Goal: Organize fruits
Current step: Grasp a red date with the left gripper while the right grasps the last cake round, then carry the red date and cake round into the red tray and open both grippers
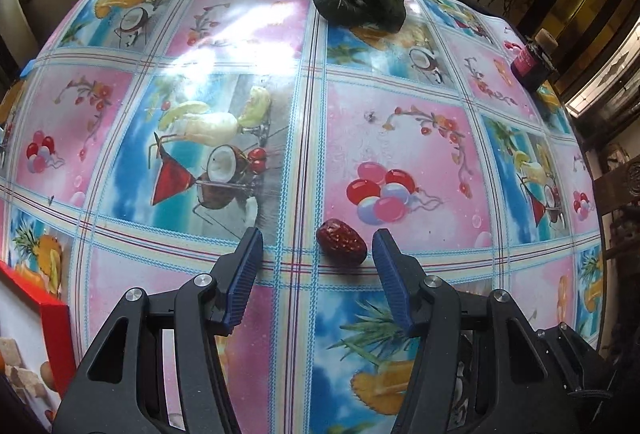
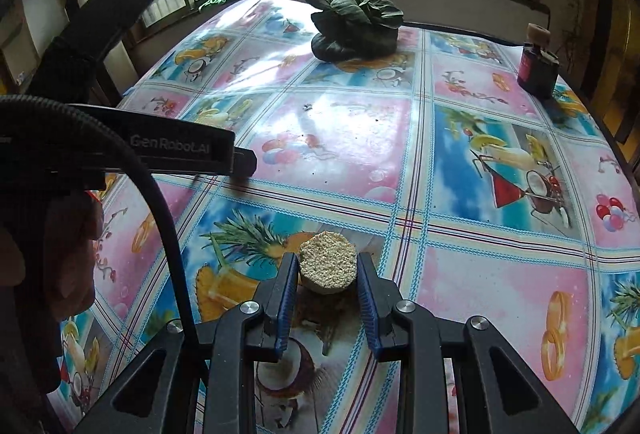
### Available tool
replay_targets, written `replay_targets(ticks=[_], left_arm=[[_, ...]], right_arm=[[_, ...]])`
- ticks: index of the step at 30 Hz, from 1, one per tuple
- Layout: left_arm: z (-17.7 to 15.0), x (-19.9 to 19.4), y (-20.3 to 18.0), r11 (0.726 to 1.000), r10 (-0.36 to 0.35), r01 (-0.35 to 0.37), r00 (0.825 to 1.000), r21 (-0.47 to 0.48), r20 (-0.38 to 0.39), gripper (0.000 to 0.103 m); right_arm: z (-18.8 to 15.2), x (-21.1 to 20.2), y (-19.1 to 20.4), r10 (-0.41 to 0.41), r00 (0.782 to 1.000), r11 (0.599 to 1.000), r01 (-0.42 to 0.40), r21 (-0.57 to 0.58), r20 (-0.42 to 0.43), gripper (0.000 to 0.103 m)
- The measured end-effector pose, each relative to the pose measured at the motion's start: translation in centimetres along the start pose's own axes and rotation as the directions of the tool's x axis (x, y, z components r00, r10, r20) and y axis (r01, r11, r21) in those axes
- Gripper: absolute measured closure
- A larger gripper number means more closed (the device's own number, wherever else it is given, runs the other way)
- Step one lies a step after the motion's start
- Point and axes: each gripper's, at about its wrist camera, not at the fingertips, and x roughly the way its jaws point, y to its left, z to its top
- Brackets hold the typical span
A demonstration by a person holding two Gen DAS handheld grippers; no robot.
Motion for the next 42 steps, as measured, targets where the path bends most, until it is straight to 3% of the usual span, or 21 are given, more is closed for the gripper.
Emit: replay_targets(ticks=[3, 5, 6, 15, 31, 42], left_arm=[[0.4, 0.0, 0.1, 1.000, -0.002, 0.002, 1.000, -0.006, 0.010, 0.055], [0.2, 0.0, -0.1, 1.000, 0.021, -0.021, 1.000, 0.021, 0.011, 0.079], [0.1, 0.0, 0.1, 0.999, 0.021, -0.021, 1.000, 0.026, 0.010, 0.081], [-3.0, -2.4, 2.5, 0.999, -0.016, 0.017, 1.000, 0.034, -0.009, 0.081], [-12.7, -8.4, 7.4, 0.994, 0.099, -0.104, 0.989, 0.045, 0.105, 0.081], [-15.7, -11.4, 11.6, 0.989, 0.149, -0.150, 0.975, -0.006, 0.165, 0.081]], right_arm=[[0.0, 0.0, -0.2, 0.016, 1.000, 1.000, -0.016, 0.010, 0.001, 0.074], [0.0, 0.0, -0.2, 0.017, 1.000, 1.000, -0.017, 0.010, 0.001, 0.074], [0.0, 0.0, -0.1, 0.018, 1.000, 1.000, -0.018, 0.006, 0.000, 0.074], [0.1, -1.3, 2.1, 0.028, 1.000, 0.999, -0.028, -0.027, 0.010, 0.074], [-4.1, -3.1, 8.1, 0.074, 0.997, 0.997, -0.074, -0.031, 0.003, 0.074], [-5.1, -3.7, 13.4, 0.108, 0.994, 0.988, -0.109, -0.113, -0.011, 0.074]])
